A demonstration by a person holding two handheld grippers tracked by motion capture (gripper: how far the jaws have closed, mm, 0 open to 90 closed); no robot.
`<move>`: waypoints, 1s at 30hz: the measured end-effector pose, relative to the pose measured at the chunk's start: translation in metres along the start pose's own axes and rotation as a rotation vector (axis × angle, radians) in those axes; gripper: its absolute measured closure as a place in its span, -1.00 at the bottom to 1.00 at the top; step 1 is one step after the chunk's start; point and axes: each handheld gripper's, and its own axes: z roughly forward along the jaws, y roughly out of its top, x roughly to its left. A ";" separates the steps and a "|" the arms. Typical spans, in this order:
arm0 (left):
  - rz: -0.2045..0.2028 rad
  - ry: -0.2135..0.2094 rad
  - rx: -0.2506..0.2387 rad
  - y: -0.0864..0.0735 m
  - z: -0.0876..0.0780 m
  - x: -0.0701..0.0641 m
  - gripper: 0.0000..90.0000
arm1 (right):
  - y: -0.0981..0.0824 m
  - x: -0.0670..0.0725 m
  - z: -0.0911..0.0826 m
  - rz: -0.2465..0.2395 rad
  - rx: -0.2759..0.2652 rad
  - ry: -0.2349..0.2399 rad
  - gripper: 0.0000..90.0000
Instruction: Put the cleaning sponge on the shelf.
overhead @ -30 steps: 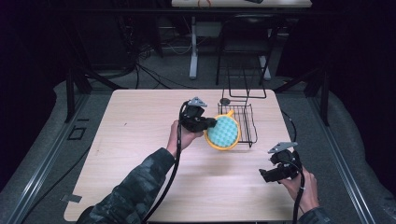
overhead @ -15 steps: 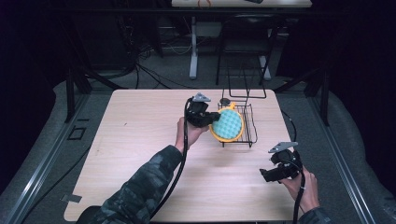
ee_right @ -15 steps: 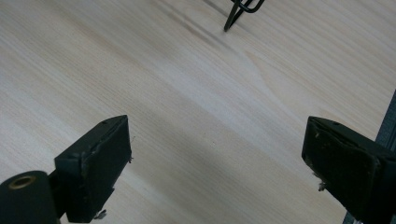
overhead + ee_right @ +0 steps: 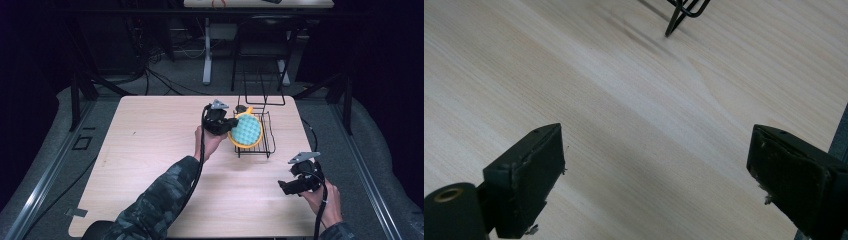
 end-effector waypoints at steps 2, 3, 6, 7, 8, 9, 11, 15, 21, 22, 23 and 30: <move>-0.005 0.009 -0.013 0.000 0.002 0.000 0.92 | 0.000 0.000 0.000 -0.003 0.002 0.000 -0.82; -0.017 0.005 -0.015 0.000 0.004 0.000 0.92 | 0.000 0.000 0.000 -0.004 0.002 0.001 -0.82; -0.026 0.014 -0.022 -0.001 0.007 0.000 0.92 | 0.000 0.001 0.000 -0.003 0.001 0.003 -0.82; -0.031 0.018 -0.021 -0.002 0.011 0.000 0.92 | 0.000 0.001 0.000 -0.003 0.003 0.005 -0.82; -0.035 0.018 -0.016 -0.002 0.013 0.000 0.92 | 0.000 0.001 0.000 -0.003 0.004 0.004 -0.82; -0.040 0.024 -0.018 -0.003 0.015 0.000 0.92 | 0.000 0.001 0.000 -0.003 0.002 0.002 -0.82; -0.037 0.030 -0.018 -0.003 0.019 0.000 0.92 | 0.000 0.001 0.000 -0.003 0.002 0.004 -0.82; -0.054 0.041 -0.018 -0.003 0.027 -0.001 0.92 | 0.001 0.001 0.001 -0.007 0.007 0.006 -0.82; -0.058 0.053 0.005 -0.005 0.039 -0.004 0.92 | 0.001 0.001 0.001 -0.009 0.007 0.008 -0.82; -0.057 0.050 0.003 -0.005 0.041 -0.005 0.92 | 0.001 0.001 0.001 -0.008 0.008 0.007 -0.82; -0.050 0.059 0.029 -0.005 0.041 -0.006 0.92 | 0.000 0.001 0.001 -0.007 0.008 0.008 -0.82; -0.069 0.066 0.032 -0.011 0.052 -0.005 0.92 | 0.000 0.000 0.002 -0.007 0.006 0.013 -0.82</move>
